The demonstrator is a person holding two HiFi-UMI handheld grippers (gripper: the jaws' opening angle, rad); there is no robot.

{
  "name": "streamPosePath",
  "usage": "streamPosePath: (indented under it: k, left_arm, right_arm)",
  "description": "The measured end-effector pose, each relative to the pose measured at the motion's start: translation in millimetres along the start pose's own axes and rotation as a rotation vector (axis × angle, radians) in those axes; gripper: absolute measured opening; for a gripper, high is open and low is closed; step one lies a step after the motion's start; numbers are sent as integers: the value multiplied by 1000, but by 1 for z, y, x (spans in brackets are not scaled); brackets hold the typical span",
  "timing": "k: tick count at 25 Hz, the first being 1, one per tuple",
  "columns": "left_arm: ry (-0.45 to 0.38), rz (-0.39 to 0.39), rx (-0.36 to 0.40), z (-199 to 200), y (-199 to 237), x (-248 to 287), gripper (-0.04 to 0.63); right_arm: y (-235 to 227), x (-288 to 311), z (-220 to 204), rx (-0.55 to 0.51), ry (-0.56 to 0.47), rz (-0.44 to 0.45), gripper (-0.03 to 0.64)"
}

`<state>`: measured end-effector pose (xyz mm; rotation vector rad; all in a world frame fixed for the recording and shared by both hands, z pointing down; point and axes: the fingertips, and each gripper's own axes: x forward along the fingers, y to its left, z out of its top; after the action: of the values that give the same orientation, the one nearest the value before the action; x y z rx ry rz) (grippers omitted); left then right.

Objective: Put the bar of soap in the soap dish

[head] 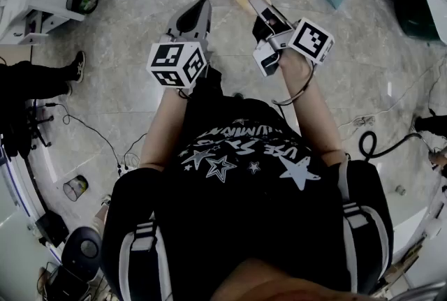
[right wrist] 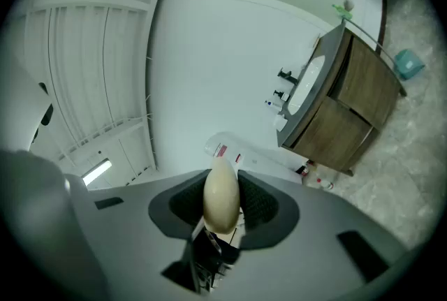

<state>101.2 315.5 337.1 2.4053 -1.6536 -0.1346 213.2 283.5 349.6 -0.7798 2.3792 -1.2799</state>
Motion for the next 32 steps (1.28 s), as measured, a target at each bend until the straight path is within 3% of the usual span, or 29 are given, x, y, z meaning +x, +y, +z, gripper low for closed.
streamPosePath:
  k: [10, 23, 32]
  left_arm:
    - [-32, 6, -2, 21, 62, 59, 11]
    - [-13, -89, 2, 64, 163, 165, 11]
    - [11, -133, 17, 77, 242, 209, 11]
  right_arm:
    - [-17, 58, 31, -14, -23, 15, 118]
    - [-43, 193, 85, -17, -64, -35, 118]
    - [-57, 290, 101, -6, -92, -71, 118]
